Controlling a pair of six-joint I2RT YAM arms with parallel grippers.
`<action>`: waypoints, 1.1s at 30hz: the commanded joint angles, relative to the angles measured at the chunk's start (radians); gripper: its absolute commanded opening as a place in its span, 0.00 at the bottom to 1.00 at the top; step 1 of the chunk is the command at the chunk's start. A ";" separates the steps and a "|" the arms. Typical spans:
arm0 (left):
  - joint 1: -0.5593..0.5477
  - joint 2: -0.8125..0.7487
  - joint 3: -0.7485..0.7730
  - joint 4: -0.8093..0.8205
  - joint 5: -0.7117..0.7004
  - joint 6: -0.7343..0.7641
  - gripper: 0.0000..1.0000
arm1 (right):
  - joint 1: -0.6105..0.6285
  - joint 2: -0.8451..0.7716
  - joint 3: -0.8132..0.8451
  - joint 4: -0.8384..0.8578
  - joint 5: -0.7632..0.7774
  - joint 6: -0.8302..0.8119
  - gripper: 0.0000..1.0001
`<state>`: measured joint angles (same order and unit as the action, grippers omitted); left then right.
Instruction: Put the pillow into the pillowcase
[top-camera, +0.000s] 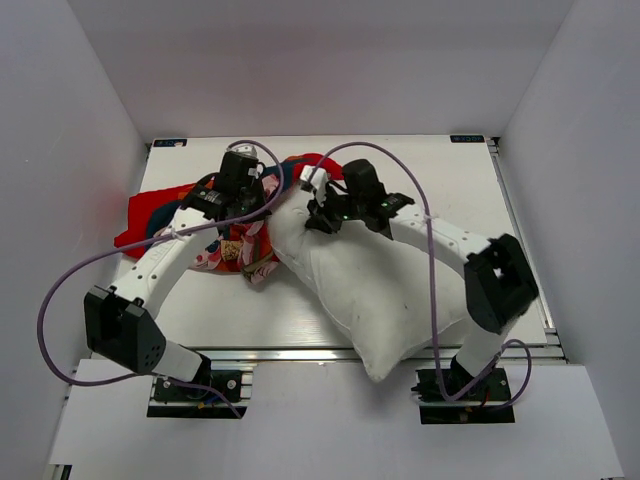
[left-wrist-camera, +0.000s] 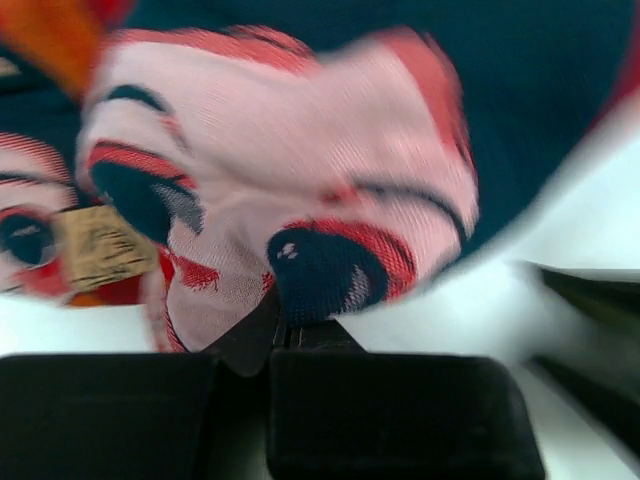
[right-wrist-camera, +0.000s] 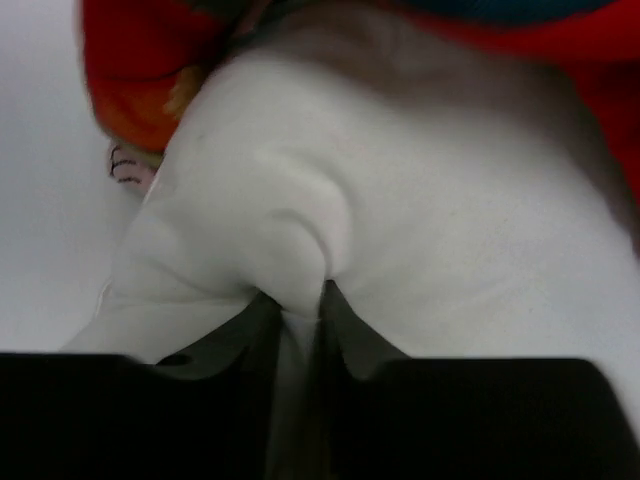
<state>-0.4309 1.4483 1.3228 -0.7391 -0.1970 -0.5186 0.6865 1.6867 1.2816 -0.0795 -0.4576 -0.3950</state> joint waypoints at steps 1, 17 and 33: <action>0.001 -0.085 0.061 0.089 0.305 0.026 0.00 | 0.001 0.134 0.135 0.021 0.002 0.048 0.19; 0.040 -0.226 -0.252 0.147 0.457 -0.103 0.65 | -0.066 0.119 0.115 0.081 -0.219 0.176 0.50; 0.031 -0.044 0.248 0.016 0.268 0.084 0.93 | -0.361 -0.048 0.056 0.152 -0.164 0.403 0.89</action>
<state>-0.3904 1.2583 1.5047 -0.7467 0.0402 -0.5102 0.3157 1.5173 1.2881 0.0772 -0.6754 -0.1024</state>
